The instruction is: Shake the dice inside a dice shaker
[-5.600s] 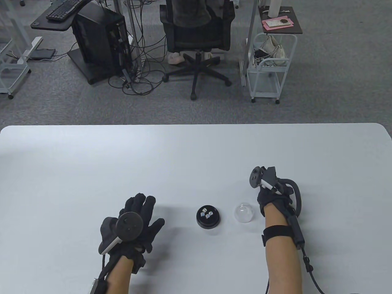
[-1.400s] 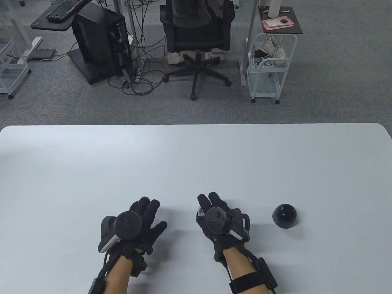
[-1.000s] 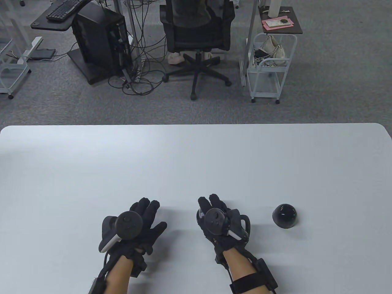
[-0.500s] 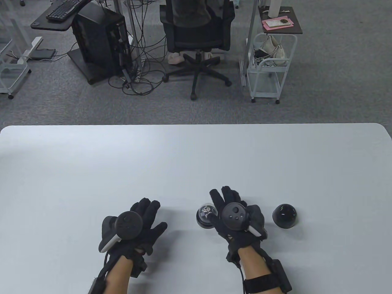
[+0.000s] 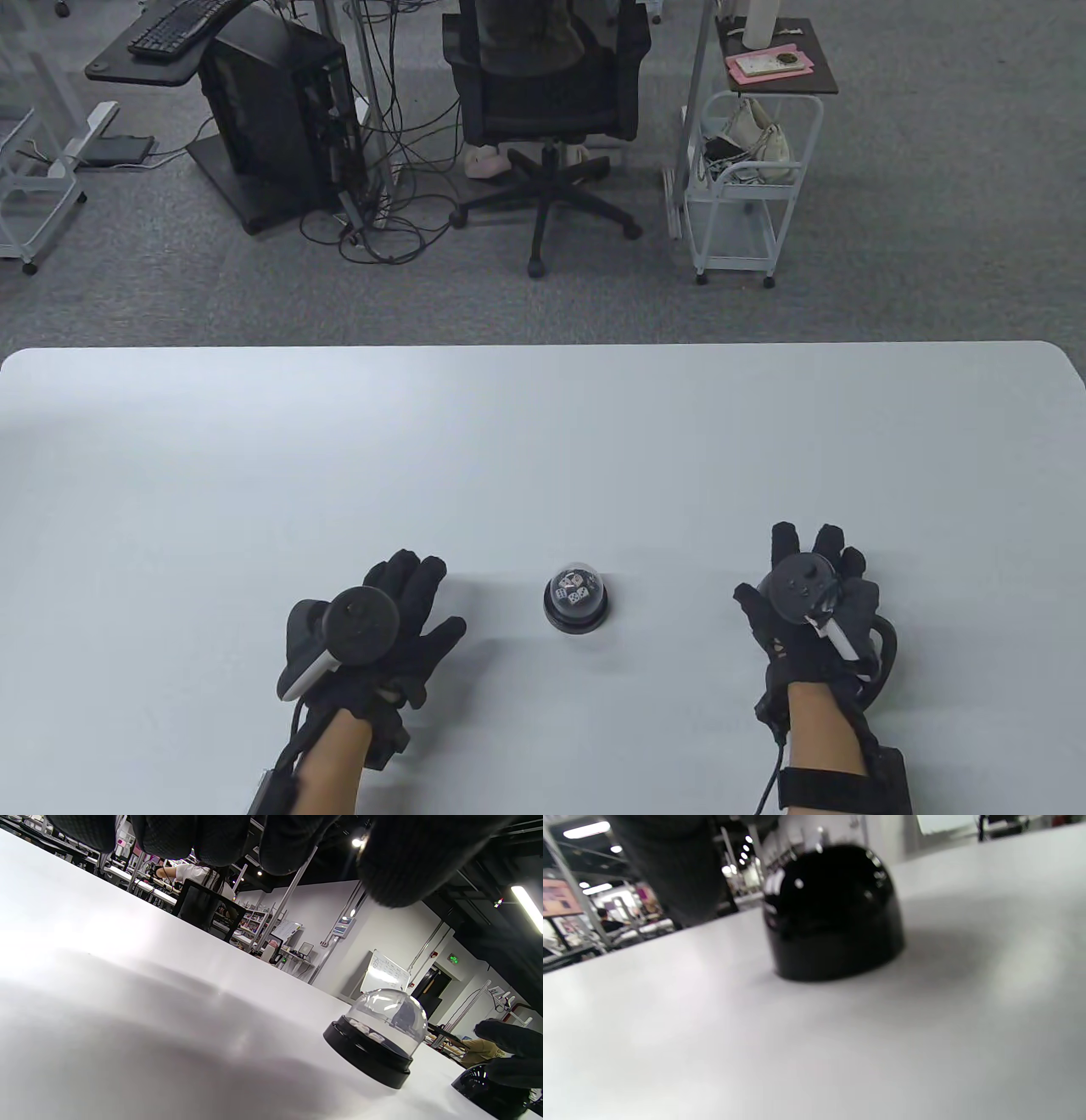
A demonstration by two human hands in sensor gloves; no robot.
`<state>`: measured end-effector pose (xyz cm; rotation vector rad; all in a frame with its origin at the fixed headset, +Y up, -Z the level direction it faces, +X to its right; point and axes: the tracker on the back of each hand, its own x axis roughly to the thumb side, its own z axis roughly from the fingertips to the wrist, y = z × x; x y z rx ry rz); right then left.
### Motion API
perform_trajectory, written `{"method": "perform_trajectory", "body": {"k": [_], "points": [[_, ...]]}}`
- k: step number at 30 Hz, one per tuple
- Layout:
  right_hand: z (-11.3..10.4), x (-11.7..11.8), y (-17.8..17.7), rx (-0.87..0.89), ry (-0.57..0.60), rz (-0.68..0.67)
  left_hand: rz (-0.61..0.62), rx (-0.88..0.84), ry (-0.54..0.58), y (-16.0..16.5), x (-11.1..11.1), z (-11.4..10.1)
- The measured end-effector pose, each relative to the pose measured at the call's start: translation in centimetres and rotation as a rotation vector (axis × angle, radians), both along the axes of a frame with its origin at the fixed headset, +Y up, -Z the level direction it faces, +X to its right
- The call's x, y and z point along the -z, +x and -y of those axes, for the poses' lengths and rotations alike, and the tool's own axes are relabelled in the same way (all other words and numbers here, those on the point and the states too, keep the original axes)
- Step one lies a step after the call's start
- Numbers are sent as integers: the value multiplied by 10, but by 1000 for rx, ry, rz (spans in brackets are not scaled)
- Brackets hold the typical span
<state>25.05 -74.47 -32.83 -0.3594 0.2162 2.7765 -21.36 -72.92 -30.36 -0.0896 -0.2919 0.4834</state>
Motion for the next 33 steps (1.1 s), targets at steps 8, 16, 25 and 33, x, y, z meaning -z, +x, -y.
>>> {"method": "perform_trajectory", "body": {"k": [8, 16, 25, 33], "points": [[16, 7, -1, 50, -74, -21, 4, 10, -7, 2, 0, 2], [14, 6, -4, -32, 24, -30, 3, 5, -7, 2, 0, 3], [-45, -13, -98, 41, 429, -376, 8, -25, 6, 1, 0, 1], [-30, 1, -174, 105, 374, -484, 16, -38, 13, 0, 0, 2]]}}
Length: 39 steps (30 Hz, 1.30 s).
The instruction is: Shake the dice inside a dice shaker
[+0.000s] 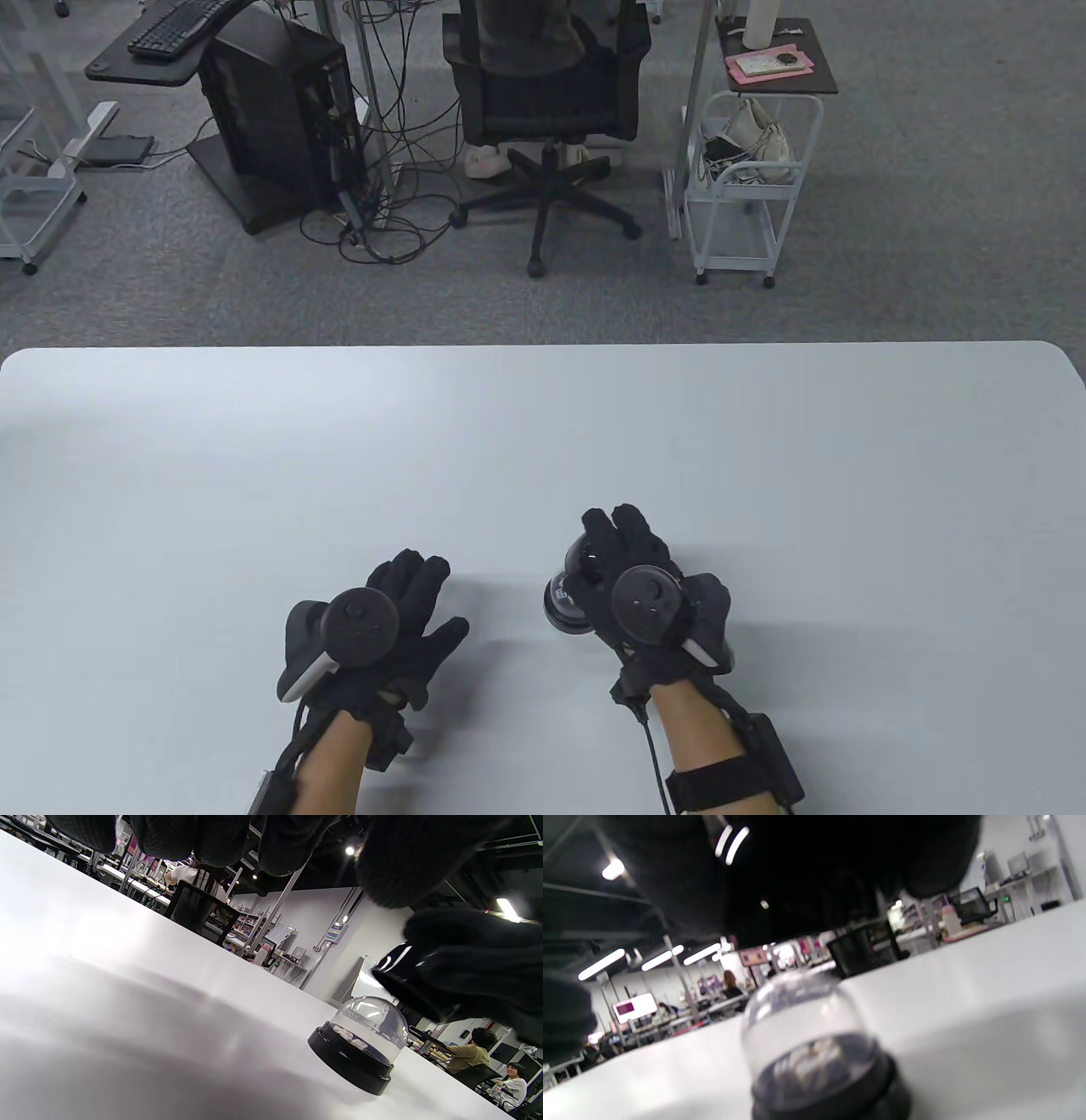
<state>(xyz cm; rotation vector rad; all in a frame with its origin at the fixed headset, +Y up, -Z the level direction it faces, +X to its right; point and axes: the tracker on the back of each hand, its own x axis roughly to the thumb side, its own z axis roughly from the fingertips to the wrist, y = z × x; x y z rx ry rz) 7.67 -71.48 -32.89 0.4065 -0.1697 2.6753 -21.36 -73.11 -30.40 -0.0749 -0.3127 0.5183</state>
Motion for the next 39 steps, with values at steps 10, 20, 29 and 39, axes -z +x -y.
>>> {"method": "perform_trajectory", "body": {"k": [10, 20, 29, 39], "points": [[36, 10, -8, -91, -262, -62, 7, 5, -4, 1, 0, 1], [42, 7, 17, 33, -289, -61, 5, 4, -7, 0, -1, 2], [58, 17, 5, 84, -396, -66, 8, 16, -22, 2, 0, 3], [50, 10, 3, 256, -215, -74, -1, 8, -22, 1, 0, 2]]}}
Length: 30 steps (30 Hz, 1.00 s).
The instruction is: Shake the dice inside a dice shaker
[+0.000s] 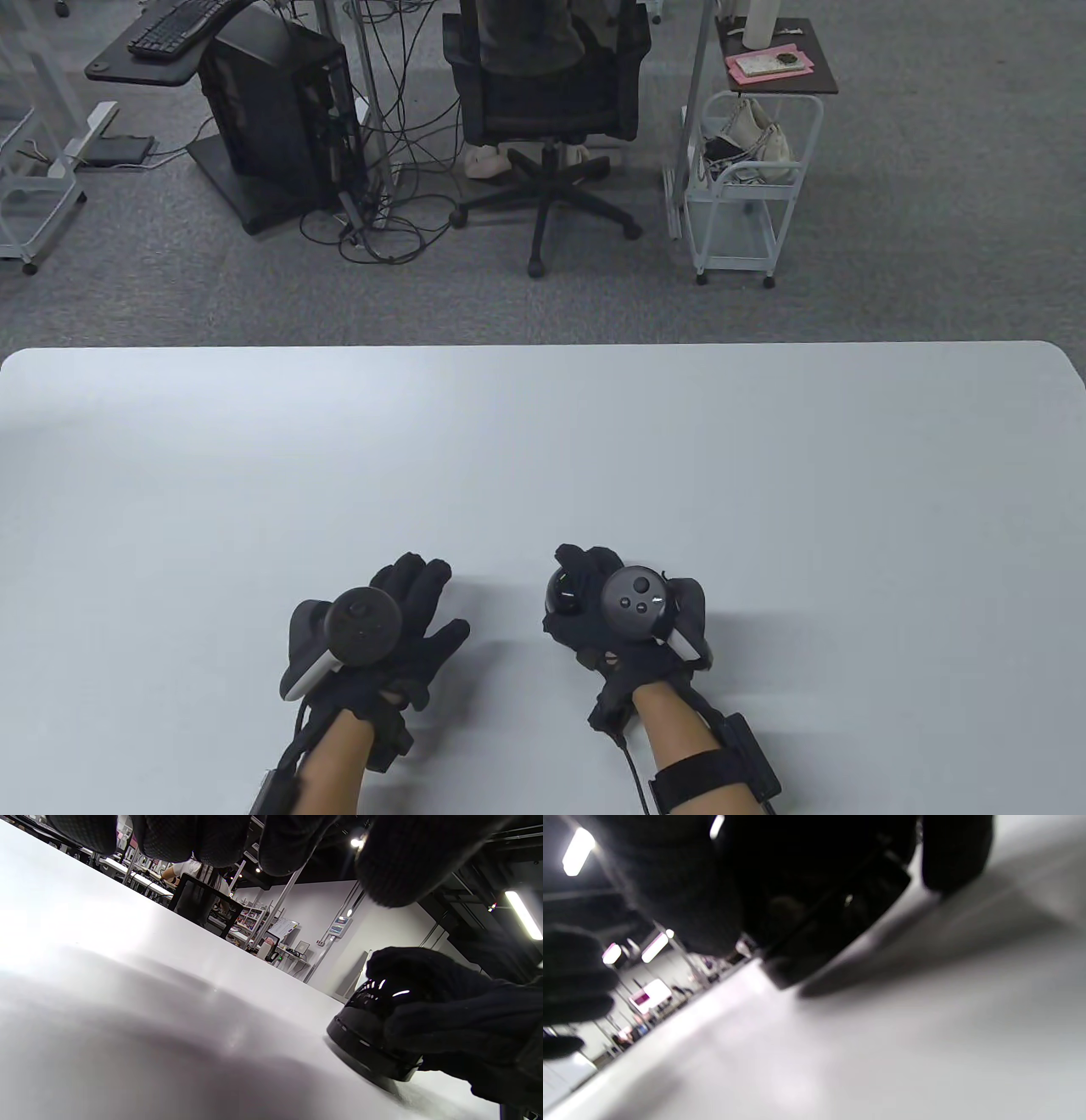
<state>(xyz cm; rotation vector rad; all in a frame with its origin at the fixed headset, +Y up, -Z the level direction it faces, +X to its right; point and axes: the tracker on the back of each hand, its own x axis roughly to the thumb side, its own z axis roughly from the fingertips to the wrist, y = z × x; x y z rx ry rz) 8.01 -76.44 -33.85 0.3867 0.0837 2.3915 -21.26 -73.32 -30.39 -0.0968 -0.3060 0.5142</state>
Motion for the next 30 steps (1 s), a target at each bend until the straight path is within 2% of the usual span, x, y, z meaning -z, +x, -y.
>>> {"method": "perform_trajectory", "body": {"k": [2, 4, 6, 8, 9, 10, 11, 12, 13, 14, 16, 17, 19, 20, 24, 27, 30], "points": [[-4, -1, 3, 101, 20, 18, -2, -2, 3, 0, 0, 0], [-20, -6, 5, 196, 91, 28, -4, -7, 9, -1, 0, -1], [-53, -17, 6, 298, 249, 3, -2, -12, 15, 0, 0, -2], [-94, -36, 6, 373, 479, -58, 1, -14, 23, 1, -1, -4], [-106, -43, 6, 403, 553, -79, 4, -13, 26, 1, -1, -4], [-108, -44, 6, 412, 561, -84, 6, -13, 29, 2, -2, -5], [-100, -38, 4, 387, 510, -72, 9, -13, 32, 2, -2, -5], [-87, -31, 4, 331, 409, -35, 10, -13, 33, 2, -2, -5], [-62, -25, 3, 282, 271, 5, 13, -12, 33, 3, -2, -5], [-40, -18, 2, 278, 185, 2, 14, -11, 33, 3, -2, -5], [-17, -13, 4, 332, 32, 13, 15, -7, 29, 3, -2, -5], [-15, -12, 4, 337, 43, 28, 16, -6, 28, 3, -2, -5], [-19, -13, 4, 188, 79, 9, 13, -4, 30, 3, -3, -5], [-20, -14, 4, 173, 91, 8, 12, -5, 31, 3, -3, -5], [-19, -15, 4, 251, 74, 10, 13, -1, 26, 3, -3, -5], [-18, -15, 3, 183, 76, 3, 13, -1, 26, 3, -3, -5], [-12, -12, 2, 166, 25, 6, 11, -1, 28, 3, -3, -5]]}}
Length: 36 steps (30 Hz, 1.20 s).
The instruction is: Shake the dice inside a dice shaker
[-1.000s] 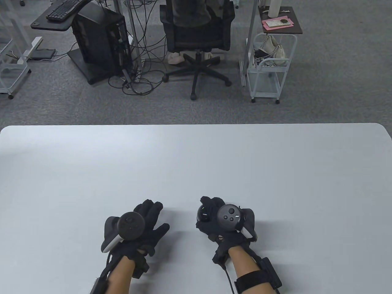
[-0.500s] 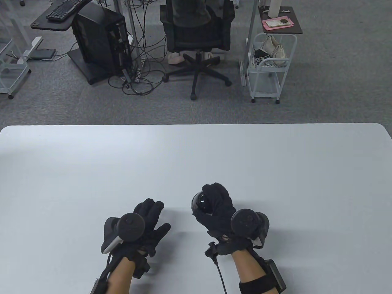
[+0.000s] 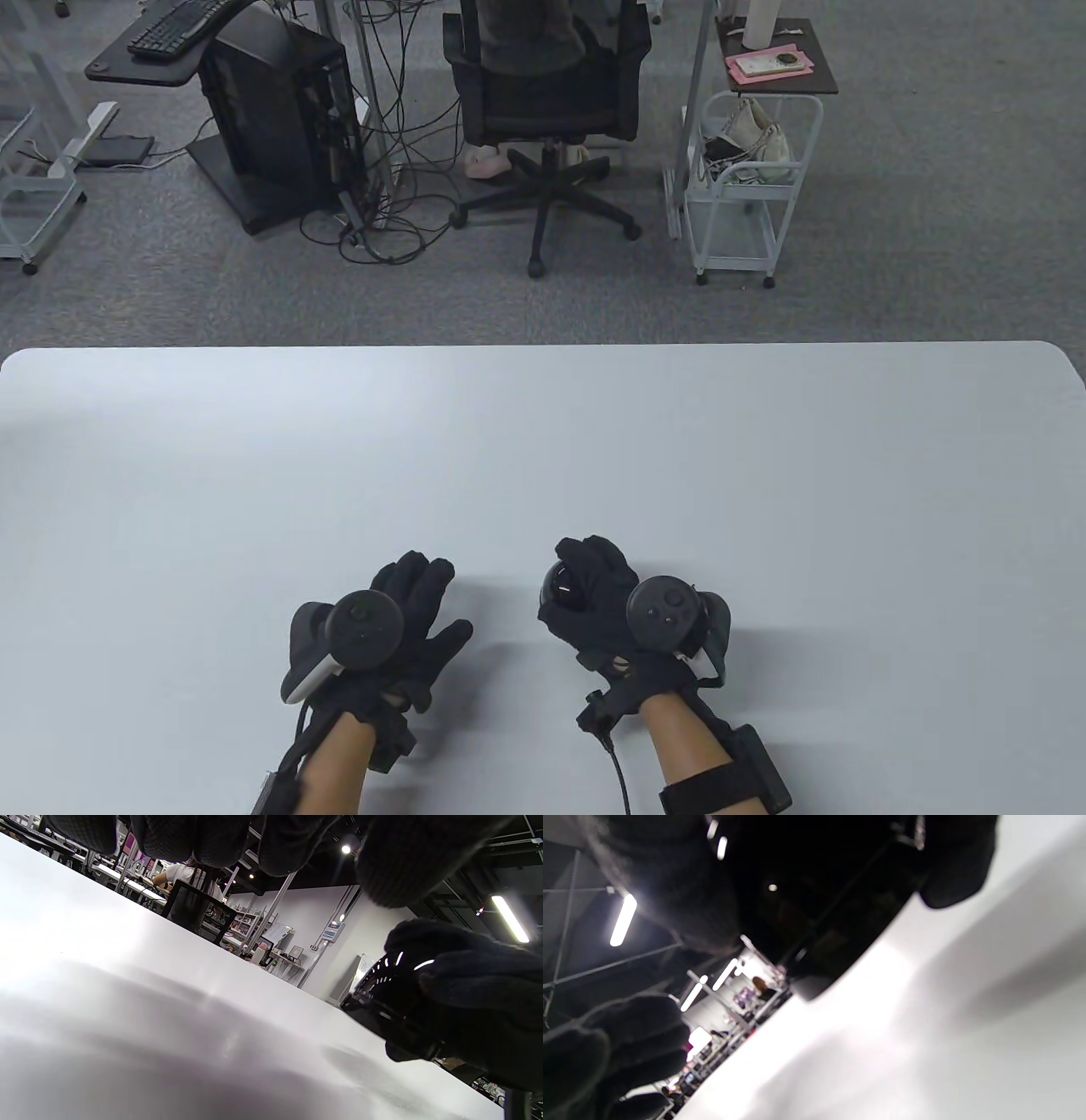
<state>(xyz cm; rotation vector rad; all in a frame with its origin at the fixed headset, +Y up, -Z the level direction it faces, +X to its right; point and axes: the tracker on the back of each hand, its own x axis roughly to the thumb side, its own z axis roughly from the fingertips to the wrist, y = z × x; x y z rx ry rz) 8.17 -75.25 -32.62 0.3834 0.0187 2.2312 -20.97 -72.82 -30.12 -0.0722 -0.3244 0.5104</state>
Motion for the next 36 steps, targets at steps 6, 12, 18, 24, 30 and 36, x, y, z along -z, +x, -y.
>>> {"method": "perform_trajectory", "body": {"k": [6, 12, 18, 24, 30, 36], "points": [[2, 3, -4, -10, -34, 9, 0, 5, -3, 0, 0, 0], [-92, -34, 0, 334, 480, -54, -3, 2, 7, 1, 0, 0], [-19, -9, -3, 94, 154, 20, 8, 5, 3, 3, 0, 2], [-3, -4, -6, 21, 96, 9, 1, 1, 6, 1, 0, 2], [-2, -6, -12, 19, 84, -18, 2, -1, 4, 1, 0, 2], [5, -3, -14, -36, 38, -26, 1, -4, 1, 1, 0, 2]]}}
